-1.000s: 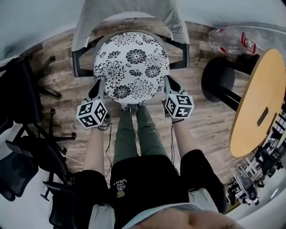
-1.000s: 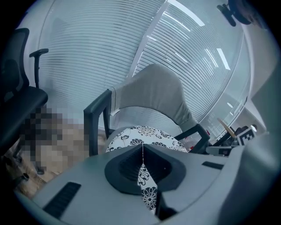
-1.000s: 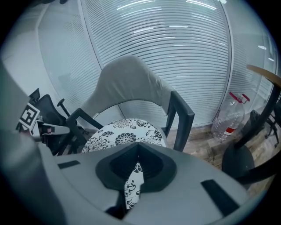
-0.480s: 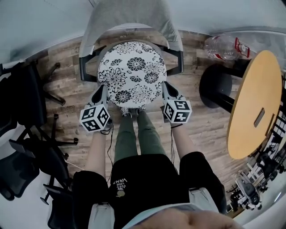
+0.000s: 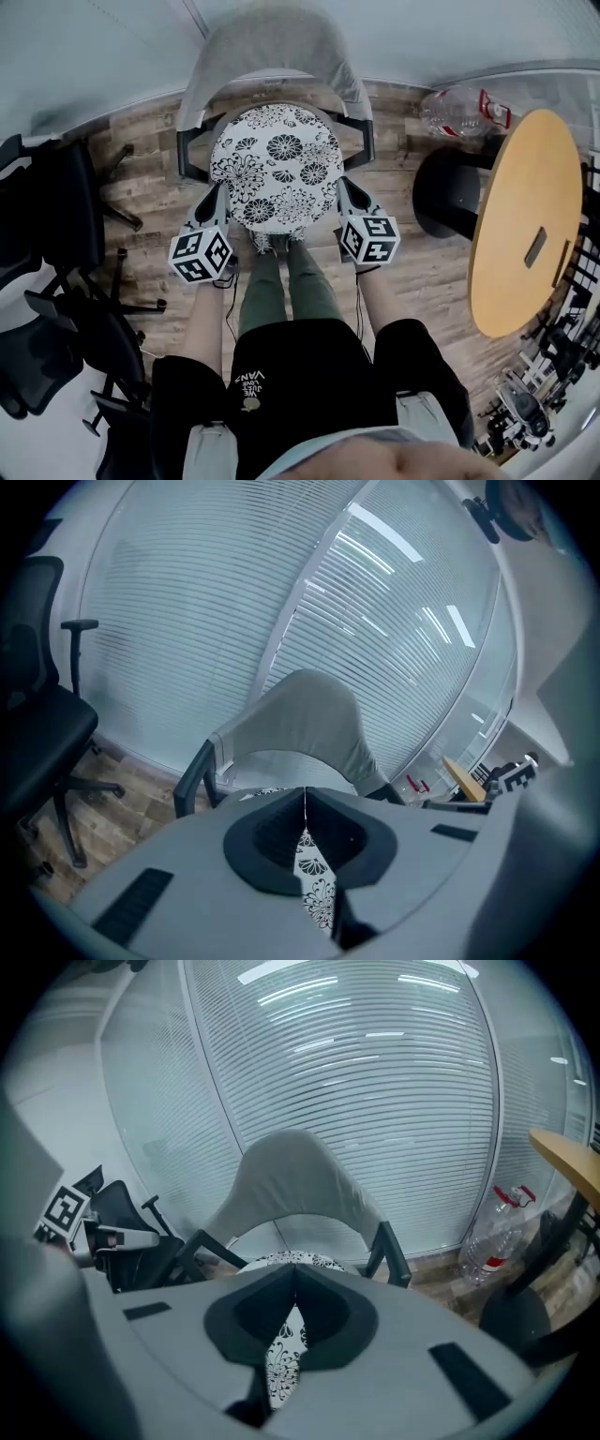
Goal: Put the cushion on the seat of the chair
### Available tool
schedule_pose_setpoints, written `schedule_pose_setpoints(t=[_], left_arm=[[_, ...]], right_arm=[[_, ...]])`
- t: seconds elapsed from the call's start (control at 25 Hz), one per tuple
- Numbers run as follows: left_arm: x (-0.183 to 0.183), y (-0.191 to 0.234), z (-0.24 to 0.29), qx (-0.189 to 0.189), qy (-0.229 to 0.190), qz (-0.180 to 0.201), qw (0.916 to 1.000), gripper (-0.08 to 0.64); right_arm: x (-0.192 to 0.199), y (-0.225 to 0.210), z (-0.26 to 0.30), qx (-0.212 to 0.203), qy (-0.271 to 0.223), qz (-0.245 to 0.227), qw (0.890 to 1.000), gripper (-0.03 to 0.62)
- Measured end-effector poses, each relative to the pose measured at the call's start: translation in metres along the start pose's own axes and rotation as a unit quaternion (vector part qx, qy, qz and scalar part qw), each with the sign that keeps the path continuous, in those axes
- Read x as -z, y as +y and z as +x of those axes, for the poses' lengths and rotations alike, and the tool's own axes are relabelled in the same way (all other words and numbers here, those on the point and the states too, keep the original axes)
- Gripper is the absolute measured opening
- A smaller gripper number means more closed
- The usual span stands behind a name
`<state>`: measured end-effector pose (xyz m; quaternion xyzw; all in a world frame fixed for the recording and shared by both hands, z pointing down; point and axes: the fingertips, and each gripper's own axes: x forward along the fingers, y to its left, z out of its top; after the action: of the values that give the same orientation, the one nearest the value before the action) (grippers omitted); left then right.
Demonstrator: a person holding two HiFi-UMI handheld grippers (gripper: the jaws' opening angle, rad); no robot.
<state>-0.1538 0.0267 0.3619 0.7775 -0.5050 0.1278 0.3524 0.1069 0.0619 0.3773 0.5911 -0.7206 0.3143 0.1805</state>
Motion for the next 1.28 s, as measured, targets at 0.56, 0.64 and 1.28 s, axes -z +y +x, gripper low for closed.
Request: schedule_pose_setpoints(t=[0.56,0.64,1.28], left_arm=[[-0.062,-0.037,-0.042,0.017,-0.051,0.019,0.9984,0.014],[-0.068,-0.042,-0.049,0.019,-0.057,0.018,0.9980,0.014],[-0.117,-0.092,-0.105,0.047,-0.117,0.067,0.9897,0.014]], right_arm=[[-0.065,0.019,-0.053,-0.013,-0.064,0.003,0.998,0.018],[-0.072,0.020,-0.060,-0.013,-0.070,0.003,0.997,0.018],[-0.122,0.045,-0.117,-0.036,-0.124,-0.033,0.991,0.018]])
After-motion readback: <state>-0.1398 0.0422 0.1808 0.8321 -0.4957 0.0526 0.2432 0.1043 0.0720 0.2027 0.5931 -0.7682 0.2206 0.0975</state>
